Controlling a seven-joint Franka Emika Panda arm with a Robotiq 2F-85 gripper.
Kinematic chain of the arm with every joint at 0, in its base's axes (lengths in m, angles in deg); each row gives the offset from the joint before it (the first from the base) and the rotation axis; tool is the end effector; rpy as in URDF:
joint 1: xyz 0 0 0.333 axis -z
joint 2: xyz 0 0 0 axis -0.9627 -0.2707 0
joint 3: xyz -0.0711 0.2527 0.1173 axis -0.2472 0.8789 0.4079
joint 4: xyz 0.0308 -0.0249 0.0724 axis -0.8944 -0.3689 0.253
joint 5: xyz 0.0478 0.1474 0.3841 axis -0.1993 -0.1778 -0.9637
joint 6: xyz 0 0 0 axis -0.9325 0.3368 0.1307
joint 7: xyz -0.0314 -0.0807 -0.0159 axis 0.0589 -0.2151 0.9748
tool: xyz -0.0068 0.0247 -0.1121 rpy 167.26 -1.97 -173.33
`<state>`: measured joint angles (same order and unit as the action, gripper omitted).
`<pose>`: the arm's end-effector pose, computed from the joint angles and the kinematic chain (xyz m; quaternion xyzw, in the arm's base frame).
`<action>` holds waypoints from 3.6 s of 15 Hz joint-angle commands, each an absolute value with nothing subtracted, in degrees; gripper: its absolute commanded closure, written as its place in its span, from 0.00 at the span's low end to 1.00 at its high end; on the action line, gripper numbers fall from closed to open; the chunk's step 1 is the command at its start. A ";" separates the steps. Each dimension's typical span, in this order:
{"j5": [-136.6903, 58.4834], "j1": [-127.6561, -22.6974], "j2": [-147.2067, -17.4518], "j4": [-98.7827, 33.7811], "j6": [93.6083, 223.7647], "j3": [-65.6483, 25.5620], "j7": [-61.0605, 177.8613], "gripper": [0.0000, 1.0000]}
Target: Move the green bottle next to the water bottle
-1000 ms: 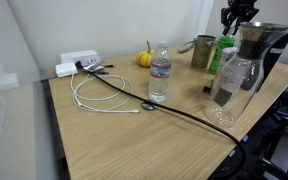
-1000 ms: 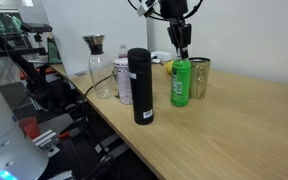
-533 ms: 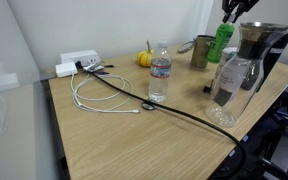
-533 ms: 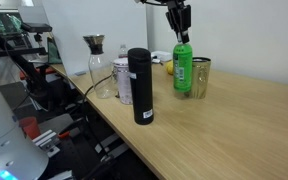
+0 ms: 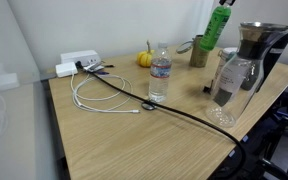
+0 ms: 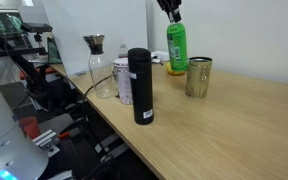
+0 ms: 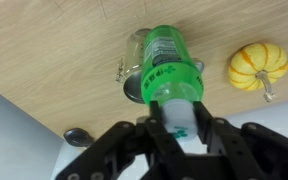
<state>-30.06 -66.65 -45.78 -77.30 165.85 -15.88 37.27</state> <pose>0.5009 -0.0658 0.4518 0.9502 -0.2138 0.2221 0.0464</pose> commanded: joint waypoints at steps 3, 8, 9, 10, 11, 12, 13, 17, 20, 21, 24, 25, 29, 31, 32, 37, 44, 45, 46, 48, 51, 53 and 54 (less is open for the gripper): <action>-34.87 -69.67 -44.51 -77.26 167.93 -15.54 44.68 0.88; -43.19 -76.78 -46.74 -75.73 171.00 -15.48 55.31 0.88; -44.71 -78.22 -47.48 -75.29 171.23 -15.40 57.40 0.88; -45.86 -79.49 -48.36 -74.71 171.10 -15.19 59.28 0.88; -46.55 -80.46 -49.39 -74.18 170.75 -15.02 61.16 0.88; -47.04 -81.34 -50.57 -73.48 169.88 -14.85 62.96 0.88; -47.14 -81.91 -52.19 -72.86 169.90 -14.69 64.78 0.88; -45.96 -82.80 -58.60 -69.97 170.01 -13.54 70.01 0.88; -44.30 -82.44 -62.52 -67.86 169.01 -12.25 71.45 0.88; -42.73 -82.17 -63.60 -67.25 168.54 -11.87 70.97 0.88; -39.09 -82.06 -66.16 -66.11 167.19 -11.41 70.42 0.88; -39.06 -82.15 -66.71 -65.92 166.90 -11.31 70.79 0.88; -38.91 -82.32 -67.87 -65.42 165.26 -10.69 71.05 0.76; -38.86 -82.34 -67.61 -65.09 164.21 -10.42 71.05 0.37; -38.80 -82.32 -67.41 -64.98 163.69 -10.34 70.92 0.32; -38.92 -82.11 -65.43 -64.98 162.55 -10.40 71.34 0.01; -42.97 -81.80 -58.44 -67.34 162.00 -11.40 73.50 0.00; -45.28 -82.03 -57.29 -67.71 161.45 -11.74 74.83 0.00; -42.40 -81.85 -59.40 -66.00 162.41 -11.10 71.90 0.00; -42.69 -81.90 -58.65 -66.15 162.31 -11.09 72.05 0.00; -42.68 -81.91 -59.21 -66.15 162.34 -11.02 71.99 0.00; -42.68 -81.91 -59.21 -66.12 162.34 -11.02 71.99 0.00; -42.68 -81.91 -59.21 -66.12 162.34 -11.02 71.99 0.00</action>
<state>-42.66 -82.33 -59.21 -66.27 162.55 -11.47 72.03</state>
